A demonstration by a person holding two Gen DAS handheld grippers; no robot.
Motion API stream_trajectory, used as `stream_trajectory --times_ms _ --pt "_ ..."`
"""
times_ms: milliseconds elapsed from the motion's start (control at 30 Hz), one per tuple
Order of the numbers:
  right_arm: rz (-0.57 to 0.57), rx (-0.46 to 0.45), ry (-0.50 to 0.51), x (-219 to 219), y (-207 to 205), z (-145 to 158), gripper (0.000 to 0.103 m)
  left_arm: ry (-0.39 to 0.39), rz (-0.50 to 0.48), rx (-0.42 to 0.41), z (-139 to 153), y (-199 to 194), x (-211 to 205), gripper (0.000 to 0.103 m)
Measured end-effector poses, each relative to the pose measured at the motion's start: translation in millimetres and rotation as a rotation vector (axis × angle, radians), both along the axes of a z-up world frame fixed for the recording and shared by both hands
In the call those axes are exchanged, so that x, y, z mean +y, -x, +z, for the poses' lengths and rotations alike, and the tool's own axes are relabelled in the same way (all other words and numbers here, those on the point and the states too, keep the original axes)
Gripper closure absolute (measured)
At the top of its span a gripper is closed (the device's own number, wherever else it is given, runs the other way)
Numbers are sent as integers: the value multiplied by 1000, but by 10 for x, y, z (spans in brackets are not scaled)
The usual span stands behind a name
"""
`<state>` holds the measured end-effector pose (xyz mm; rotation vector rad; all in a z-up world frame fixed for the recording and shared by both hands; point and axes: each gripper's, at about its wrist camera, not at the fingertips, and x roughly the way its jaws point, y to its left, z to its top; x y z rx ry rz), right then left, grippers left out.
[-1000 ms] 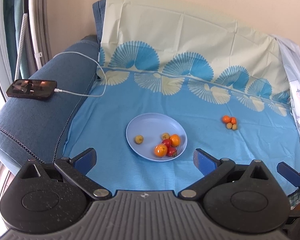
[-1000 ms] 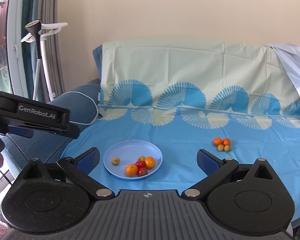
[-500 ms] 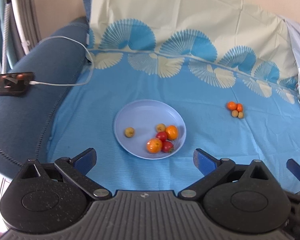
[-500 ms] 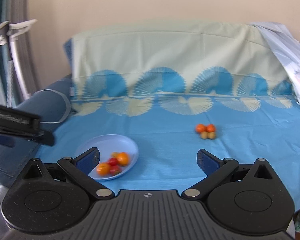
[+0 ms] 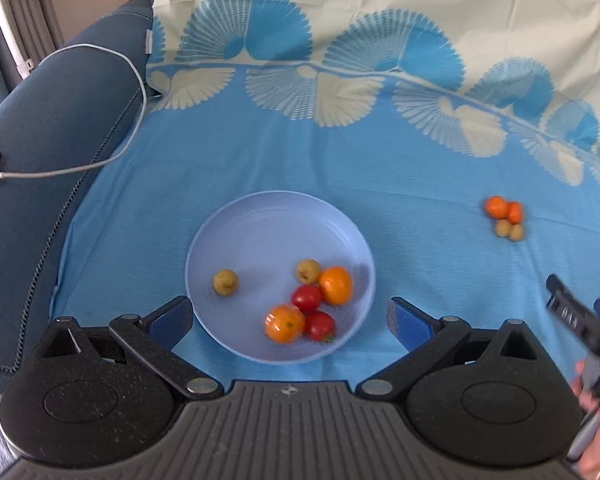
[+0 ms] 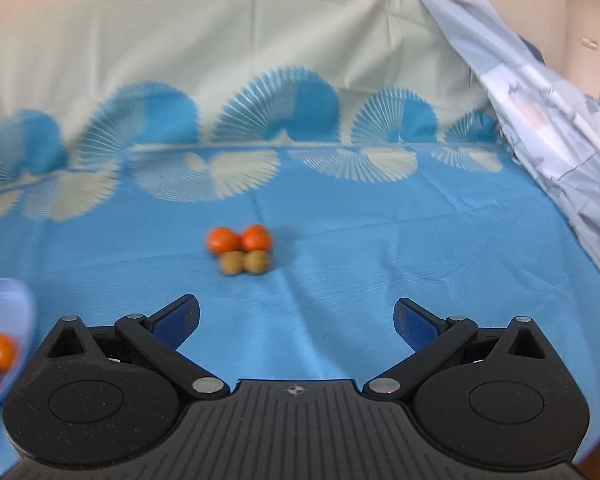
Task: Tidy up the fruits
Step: 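Grasp a yellow-brown fruit with the left tool while the right tool grasps a kiwi-like fruit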
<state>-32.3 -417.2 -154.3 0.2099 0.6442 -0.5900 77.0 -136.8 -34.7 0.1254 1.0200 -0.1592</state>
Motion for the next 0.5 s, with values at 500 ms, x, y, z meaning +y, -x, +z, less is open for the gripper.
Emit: stream_trajectory --times_ms 500 --pt "-19 95 42 -567 -1112 -760 1 -15 -44 29 -389 -745 -873 0"
